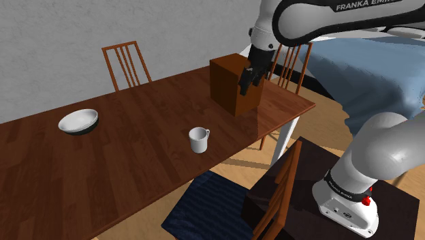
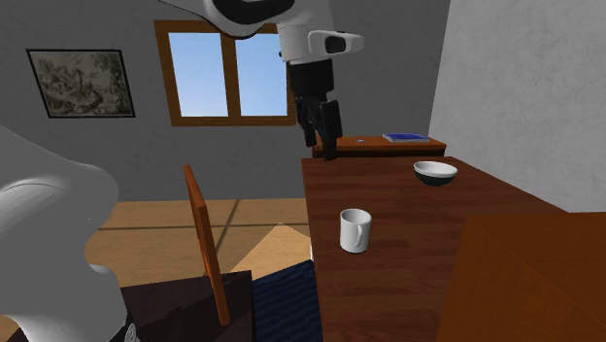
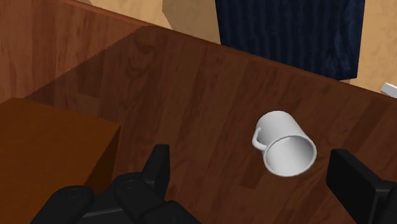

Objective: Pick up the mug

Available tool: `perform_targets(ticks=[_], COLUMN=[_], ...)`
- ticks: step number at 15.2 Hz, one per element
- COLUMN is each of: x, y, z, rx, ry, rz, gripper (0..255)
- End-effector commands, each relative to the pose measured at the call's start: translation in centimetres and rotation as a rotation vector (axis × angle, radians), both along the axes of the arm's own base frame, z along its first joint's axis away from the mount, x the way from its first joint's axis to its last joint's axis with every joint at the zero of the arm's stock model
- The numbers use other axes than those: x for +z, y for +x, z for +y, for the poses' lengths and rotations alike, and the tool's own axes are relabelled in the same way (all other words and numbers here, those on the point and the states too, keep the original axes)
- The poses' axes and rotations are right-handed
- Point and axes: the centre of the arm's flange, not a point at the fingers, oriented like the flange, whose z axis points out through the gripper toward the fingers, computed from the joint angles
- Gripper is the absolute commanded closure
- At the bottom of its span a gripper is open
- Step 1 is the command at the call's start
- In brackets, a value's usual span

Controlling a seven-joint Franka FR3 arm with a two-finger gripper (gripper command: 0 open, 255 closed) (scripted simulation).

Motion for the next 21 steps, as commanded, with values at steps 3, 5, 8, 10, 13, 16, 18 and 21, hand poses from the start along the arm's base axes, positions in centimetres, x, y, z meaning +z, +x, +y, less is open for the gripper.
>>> perform_targets(ticks=[3, 5, 8, 10, 13, 16, 18, 21], x=[-3.4, -5.1, -7.8, -9.5, -12.2, -15.0, -16.8, -19.6], y=[2.8, 4.0, 5.9, 7.2, 9.0, 10.8, 12.0, 13.8], z=[3.4, 5.2, 7.7, 9.4, 11.9, 14.3, 16.0, 18.4], rx=[0.004, 0.006, 0.008, 0.01, 0.013, 0.016, 0.018, 0.021], ry=[-0.018, -0.028, -0.042, -0.052, -0.066, -0.081, -0.09, -0.105], rz=[0.004, 0.007, 0.011, 0.014, 0.019, 0.023, 0.026, 0.03], gripper=[0, 0, 0, 0, 0, 0, 0, 0])
